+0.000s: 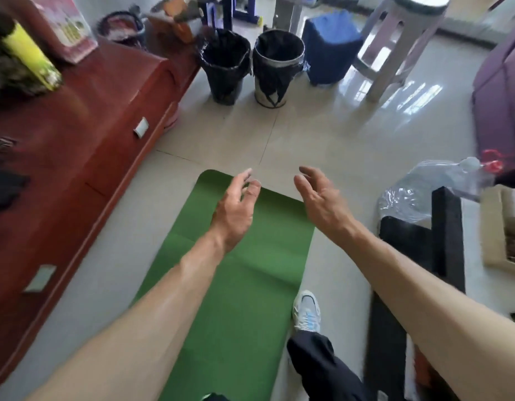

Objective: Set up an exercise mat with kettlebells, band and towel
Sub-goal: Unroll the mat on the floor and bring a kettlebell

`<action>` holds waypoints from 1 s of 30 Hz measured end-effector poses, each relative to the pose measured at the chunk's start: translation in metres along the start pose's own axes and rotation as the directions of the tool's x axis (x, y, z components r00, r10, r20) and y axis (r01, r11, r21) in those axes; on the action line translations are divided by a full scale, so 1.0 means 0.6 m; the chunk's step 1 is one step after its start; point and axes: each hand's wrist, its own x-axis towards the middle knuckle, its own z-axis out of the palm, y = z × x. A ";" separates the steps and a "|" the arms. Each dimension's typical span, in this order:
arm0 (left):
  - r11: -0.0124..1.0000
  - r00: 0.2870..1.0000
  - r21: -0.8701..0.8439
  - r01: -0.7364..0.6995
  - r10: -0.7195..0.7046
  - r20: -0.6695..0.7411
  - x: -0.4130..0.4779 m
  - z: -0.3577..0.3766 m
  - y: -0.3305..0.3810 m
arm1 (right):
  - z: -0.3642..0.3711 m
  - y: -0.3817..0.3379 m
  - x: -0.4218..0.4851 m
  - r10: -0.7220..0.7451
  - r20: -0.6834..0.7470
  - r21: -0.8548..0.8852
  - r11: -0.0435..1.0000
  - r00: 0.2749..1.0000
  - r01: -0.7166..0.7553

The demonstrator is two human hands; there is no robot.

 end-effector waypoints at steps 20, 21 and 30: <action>0.953 0.754 0.004 -0.302 0.242 -0.610 -0.612 -0.202 0.586 | -0.275 -0.546 -0.471 -0.587 0.169 0.423 0.769 0.792 0.480; 0.954 0.726 0.002 -0.299 0.229 -0.649 -0.636 -0.196 0.589 | -0.274 -0.548 -0.484 -0.604 0.200 0.433 0.761 0.772 0.483; 0.960 0.439 0.016 -0.280 0.143 -0.887 -0.885 -0.177 0.578 | -0.202 -0.593 -0.637 -0.716 0.459 0.559 0.693 0.526 0.456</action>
